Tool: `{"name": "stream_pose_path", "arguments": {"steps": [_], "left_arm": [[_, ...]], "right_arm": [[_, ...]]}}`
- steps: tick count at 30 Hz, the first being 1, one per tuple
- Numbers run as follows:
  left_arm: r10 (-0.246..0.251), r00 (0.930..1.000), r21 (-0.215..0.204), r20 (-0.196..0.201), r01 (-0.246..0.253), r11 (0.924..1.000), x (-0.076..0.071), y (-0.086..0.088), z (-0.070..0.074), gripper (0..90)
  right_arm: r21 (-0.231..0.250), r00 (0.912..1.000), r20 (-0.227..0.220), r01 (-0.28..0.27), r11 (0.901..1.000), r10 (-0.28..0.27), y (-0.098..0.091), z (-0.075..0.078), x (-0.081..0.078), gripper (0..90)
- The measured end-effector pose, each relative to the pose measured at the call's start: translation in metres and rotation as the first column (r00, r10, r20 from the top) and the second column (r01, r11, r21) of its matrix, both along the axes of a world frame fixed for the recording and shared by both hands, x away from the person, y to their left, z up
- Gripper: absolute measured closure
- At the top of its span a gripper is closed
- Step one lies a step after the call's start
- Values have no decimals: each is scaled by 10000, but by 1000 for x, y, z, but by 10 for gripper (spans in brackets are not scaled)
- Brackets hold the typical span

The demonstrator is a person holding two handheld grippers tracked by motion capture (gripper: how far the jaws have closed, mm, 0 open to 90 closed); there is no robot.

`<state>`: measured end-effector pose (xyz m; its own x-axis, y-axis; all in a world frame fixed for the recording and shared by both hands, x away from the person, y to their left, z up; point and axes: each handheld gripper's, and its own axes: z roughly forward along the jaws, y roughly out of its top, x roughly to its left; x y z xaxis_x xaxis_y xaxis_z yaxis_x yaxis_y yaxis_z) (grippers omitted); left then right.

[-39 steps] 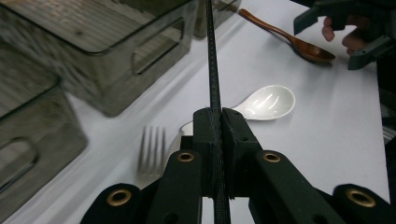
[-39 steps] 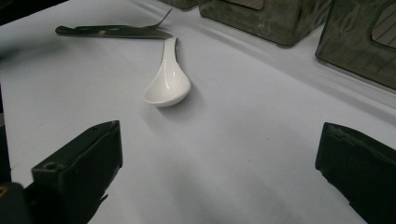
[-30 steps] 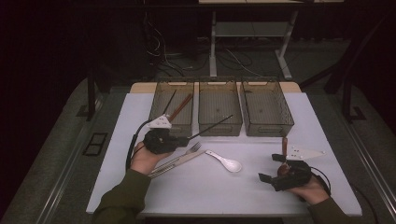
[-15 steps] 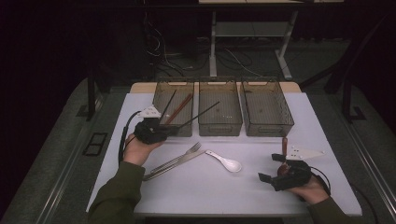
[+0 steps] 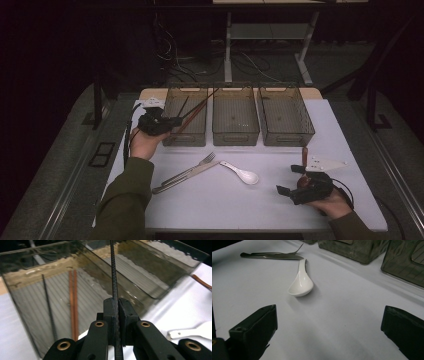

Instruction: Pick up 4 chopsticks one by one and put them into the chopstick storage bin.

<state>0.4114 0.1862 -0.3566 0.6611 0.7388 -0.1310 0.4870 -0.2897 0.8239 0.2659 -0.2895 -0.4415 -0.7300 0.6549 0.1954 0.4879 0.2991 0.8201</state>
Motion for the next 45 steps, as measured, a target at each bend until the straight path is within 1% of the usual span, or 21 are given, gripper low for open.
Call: {"name": "stream_pose_path", "arguments": {"steps": [2, 3, 4, 6, 7, 8, 10, 13, 15, 18, 20, 23, 25, 27, 29, 30, 36, 39, 41, 43, 45], "left_arm": [[197, 9998, 55, 7, -197, 9998, 5, 1, 0, 835], [337, 9994, 3, -6, -337, 9994, 7, 1, -1, 835], [541, 9985, 37, -19, -541, 9985, 10, 1, -2, 835], [763, 9971, 167, -57, -762, 9969, 14, 2, -3, 835], [918, 9958, 108, -49, -918, 9957, 17, 2, -4, 835], [1062, 9943, 203, -46, -1061, 9941, 20, 3, -6, 835], [1277, 9918, 229, -105, -1274, 9916, 23, 4, -9, 835], [1637, 9863, 604, -205, -1622, 9849, 29, 4, -13, 835], [1748, 9840, 553, -358, -1727, 9834, 33, 4, -17, 835], [1846, 9816, 762, -495, -1805, 9806, 37, 3, -21, 834], [2004, 9774, 870, -670, -1943, 9771, 40, 2, -25, 834], [2168, 9729, 1038, -805, -2082, 9726, 43, 1, -28, 834], [2262, 9697, 1132, -919, -2155, 9699, 45, 0, -30, 834], [2264, 9693, 1172, -960, -2149, 9696, 45, 0, -30, 833], [2358, 9660, 1277, -1063, -2219, 9667, 45, -1, -31, 833], [2377, 9650, 1244, -1111, -2238, 9667, 46, -1, -32, 832], [2375, 9643, 1296, -1171, -2223, 9663, 46, -1, -32, 832], [2320, 9650, 1206, -1222, -2176, 9686, 46, -1, -32, 830], [2286, 9658, 1081, -1226, -2160, 9704, 46, -2, -32, 796], [2304, 9660, 1129, -1177, -2175, 9695, 46, -2, -32, 769], [2284, 9666, 1029, -1165, -2169, 9708, 46, -3, -31, 735]], "right_arm": [[17, 10000, -10, 2, 10000, -2, 0, 0, 0, 5], [23, 10000, -17, 6, 10000, -6, 0, 0, 0, 5], [26, 10000, -20, 6, 10000, -6, 0, 0, 0, 5], [27, 10000, -23, 4, 10000, -4, 0, 0, 0, 5], [20, 10000, -8, 3, 10000, -3, 0, 0, 0, 5], [26, 10000, -20, 4, 10000, -4, 0, 0, 0, 5], [23, 10000, -19, 2, 10000, -2, 0, 0, 0, 5], [28, 10000, -27, 1, 10000, -1, 0, 0, 0, 5], [19, 10000, -14, 4, 10000, -4, 0, 0, 0, 5], [28, 10000, -34, 4, 10000, -4, 0, 0, 0, 5], [33, 10000, -42, 8, 10000, -8, 0, 0, 0, 5], [31, 10000, -42, 7, 10000, -7, 0, 0, 0, 5], [34, 10000, -43, 11, 10000, -11, 0, 0, 0, 5], [38, 10000, -57, 23, 10000, -23, 0, 0, 0, 5], [36, 10000, -58, 30, 10000, -30, -1, 0, 0, 5], [37, 10000, -65, 29, 10000, -29, -1, 0, 0, 5], [40, 10000, -56, 29, 10000, -29, 0, 0, 0, 5], [44, 10000, -53, 27, 10000, -27, 0, 0, 0, 5], [41, 10000, -43, 21, 10000, -21, 0, 0, 0, 5], [36, 10000, -62, 28, 10000, -27, 0, 0, 0, 5], [42, 10000, -60, 38, 10000, -38, -1, 0, 0, 5]]}}
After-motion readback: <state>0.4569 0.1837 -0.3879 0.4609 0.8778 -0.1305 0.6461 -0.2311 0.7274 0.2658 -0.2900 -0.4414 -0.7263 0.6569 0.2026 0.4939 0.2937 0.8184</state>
